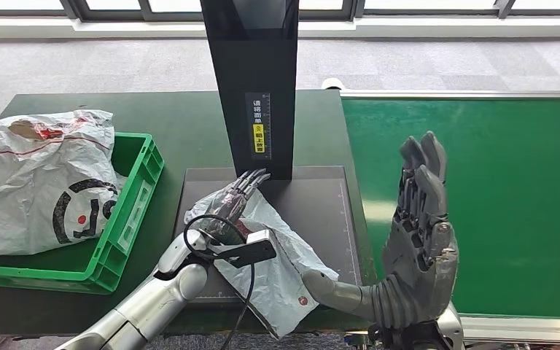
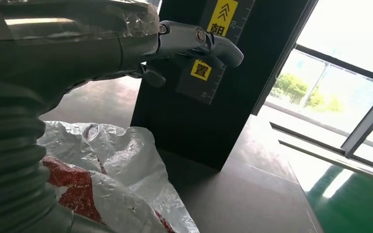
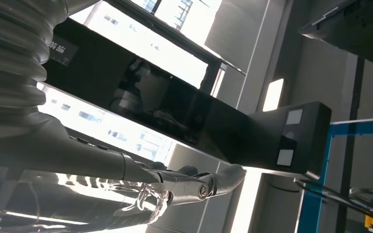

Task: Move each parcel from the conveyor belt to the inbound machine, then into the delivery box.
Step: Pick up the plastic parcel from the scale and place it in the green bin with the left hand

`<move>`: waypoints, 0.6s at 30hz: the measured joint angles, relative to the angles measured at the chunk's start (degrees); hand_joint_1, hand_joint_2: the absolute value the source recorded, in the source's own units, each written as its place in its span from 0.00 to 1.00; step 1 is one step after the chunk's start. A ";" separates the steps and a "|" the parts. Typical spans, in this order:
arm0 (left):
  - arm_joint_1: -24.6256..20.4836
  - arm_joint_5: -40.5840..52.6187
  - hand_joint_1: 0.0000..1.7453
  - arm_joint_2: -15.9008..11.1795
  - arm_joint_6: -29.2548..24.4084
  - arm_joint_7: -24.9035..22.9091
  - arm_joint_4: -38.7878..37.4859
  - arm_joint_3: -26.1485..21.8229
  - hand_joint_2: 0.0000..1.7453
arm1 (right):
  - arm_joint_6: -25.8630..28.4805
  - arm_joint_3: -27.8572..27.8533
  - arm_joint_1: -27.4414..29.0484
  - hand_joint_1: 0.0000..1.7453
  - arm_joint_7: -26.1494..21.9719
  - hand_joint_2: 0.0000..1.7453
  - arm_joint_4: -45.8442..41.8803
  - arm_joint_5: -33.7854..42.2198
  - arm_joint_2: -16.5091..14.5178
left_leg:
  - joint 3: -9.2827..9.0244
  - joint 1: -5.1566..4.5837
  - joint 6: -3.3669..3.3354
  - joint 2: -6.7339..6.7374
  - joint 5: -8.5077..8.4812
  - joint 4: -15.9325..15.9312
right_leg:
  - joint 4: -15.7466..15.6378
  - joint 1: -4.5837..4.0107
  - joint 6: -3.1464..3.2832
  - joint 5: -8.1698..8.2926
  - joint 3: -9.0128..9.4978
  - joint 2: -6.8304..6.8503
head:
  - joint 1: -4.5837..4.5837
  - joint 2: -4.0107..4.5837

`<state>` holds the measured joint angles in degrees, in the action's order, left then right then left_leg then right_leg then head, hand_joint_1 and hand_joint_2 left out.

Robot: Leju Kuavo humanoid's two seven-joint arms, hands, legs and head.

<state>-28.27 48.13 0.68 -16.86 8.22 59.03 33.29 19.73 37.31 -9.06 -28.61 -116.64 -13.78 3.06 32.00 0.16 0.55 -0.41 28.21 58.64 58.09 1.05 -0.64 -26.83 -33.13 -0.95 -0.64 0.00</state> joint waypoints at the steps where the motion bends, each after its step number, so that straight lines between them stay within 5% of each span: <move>1: 0.03 0.05 0.00 0.00 0.36 0.01 -0.10 -0.02 1.00 | 0.00 0.01 -0.08 0.00 -0.05 1.00 0.05 0.09 0.00 | 0.00 0.00 0.00 0.00 0.00 0.00 | 0.00 0.00 0.00 0.00 0.00 0.00 | 0.01 0.00; 9: -0.30 1.08 0.00 0.00 8.34 -0.45 -2.61 -0.03 1.00 | -0.23 0.23 -0.92 0.00 -0.39 1.00 0.54 0.95 0.00 | 0.00 0.00 0.00 0.00 0.00 0.00 | 0.00 0.00 0.00 0.00 -0.01 0.00 | -0.01 0.00; 15: -4.03 3.13 0.00 -0.08 23.19 2.60 -11.05 0.94 1.00 | -0.19 1.09 -2.35 0.00 -1.40 1.00 1.71 2.50 0.00 | -0.03 0.00 -0.01 -0.04 -0.01 0.00 | 0.00 0.00 0.00 0.00 0.04 0.04 | -0.01 0.00; 16: -5.13 3.15 0.07 -0.12 24.99 3.58 -12.70 1.45 1.00 | -0.13 1.29 -2.62 0.00 -1.47 1.00 1.95 2.68 0.00 | -0.05 0.00 -0.02 -0.08 -0.02 0.00 | 0.00 0.00 0.00 0.00 0.09 0.08 | -0.01 0.00; 18: -7.44 3.23 0.57 -0.19 27.68 5.25 -15.85 2.60 1.00 | 0.01 1.64 -3.05 0.00 -1.54 1.00 2.40 2.90 0.00 | -0.12 0.00 -0.02 -0.14 -0.02 0.00 | 0.00 0.00 0.00 0.00 0.19 0.12 | -0.01 0.00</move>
<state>-35.71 51.36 0.49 10.82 13.46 43.18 35.89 19.74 38.95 -12.11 -30.15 -114.24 -10.89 3.06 31.88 0.16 0.53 -0.55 28.18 58.63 58.09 1.05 -0.64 -26.83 -32.94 -0.83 -0.65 0.00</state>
